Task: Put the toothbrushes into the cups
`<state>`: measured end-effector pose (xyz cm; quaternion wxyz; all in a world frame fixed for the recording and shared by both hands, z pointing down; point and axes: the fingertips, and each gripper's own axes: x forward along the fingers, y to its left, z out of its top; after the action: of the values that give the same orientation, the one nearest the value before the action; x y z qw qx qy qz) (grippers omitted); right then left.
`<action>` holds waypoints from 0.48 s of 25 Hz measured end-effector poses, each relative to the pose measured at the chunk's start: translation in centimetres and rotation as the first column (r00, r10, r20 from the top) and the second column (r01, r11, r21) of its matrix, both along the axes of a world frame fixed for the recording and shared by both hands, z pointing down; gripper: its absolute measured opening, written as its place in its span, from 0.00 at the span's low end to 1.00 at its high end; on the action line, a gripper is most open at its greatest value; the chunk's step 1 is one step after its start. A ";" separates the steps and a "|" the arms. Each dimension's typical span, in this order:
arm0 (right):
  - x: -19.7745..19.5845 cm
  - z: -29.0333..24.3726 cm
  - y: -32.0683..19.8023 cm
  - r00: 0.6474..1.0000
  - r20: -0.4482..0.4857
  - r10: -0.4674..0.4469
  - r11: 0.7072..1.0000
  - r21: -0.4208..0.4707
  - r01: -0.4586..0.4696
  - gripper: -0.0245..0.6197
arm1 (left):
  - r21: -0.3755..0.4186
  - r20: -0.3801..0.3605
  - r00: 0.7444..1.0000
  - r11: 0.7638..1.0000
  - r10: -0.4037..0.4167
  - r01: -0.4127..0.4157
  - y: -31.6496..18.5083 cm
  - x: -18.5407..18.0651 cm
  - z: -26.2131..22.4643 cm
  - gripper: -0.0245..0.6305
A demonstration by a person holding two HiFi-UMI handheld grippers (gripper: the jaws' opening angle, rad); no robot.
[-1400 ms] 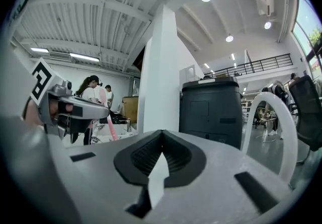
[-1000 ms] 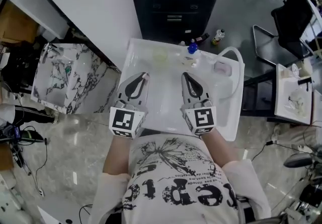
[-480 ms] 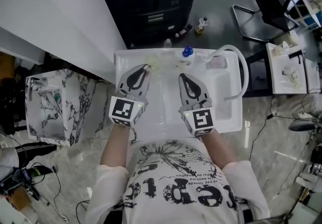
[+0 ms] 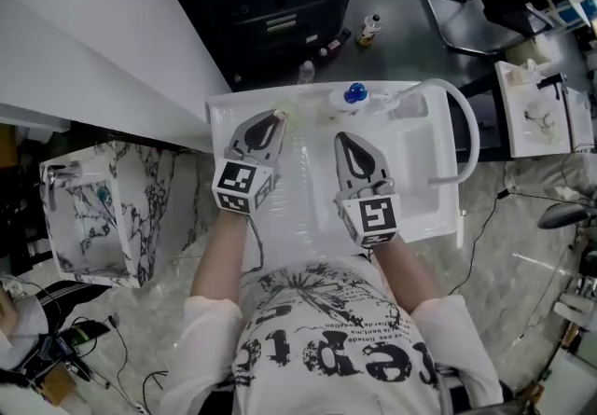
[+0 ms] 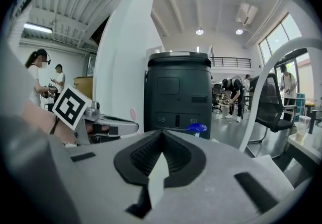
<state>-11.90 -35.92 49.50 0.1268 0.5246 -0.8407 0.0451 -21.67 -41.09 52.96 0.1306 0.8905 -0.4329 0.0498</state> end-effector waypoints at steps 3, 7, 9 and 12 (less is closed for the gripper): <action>-0.1 0.8 -0.4 1.000 -0.008 0.018 1.000 -0.021 -0.018 0.03 | -0.048 -0.022 1.000 0.999 -0.002 0.001 -0.7 0.1 1.6 0.08; 0.0 1.7 -0.7 0.999 -0.005 0.045 0.998 -0.042 -0.045 0.03 | -0.101 -0.028 1.000 0.995 -0.009 0.006 -1.0 0.1 3.4 0.08; -0.1 2.0 -0.8 0.999 -0.003 0.049 0.998 -0.048 -0.049 0.03 | -0.114 -0.026 1.000 0.993 -0.011 0.008 -1.0 0.1 4.0 0.08; -0.2 2.2 -1.0 0.999 -0.004 0.051 0.997 -0.053 -0.052 0.03 | -0.124 -0.033 0.999 0.992 -0.012 0.008 -1.2 0.2 4.4 0.08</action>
<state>-12.06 -36.91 51.71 0.1405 0.5426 -0.8252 0.0702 -21.42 -42.26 57.31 0.1930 0.8793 -0.4311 0.0607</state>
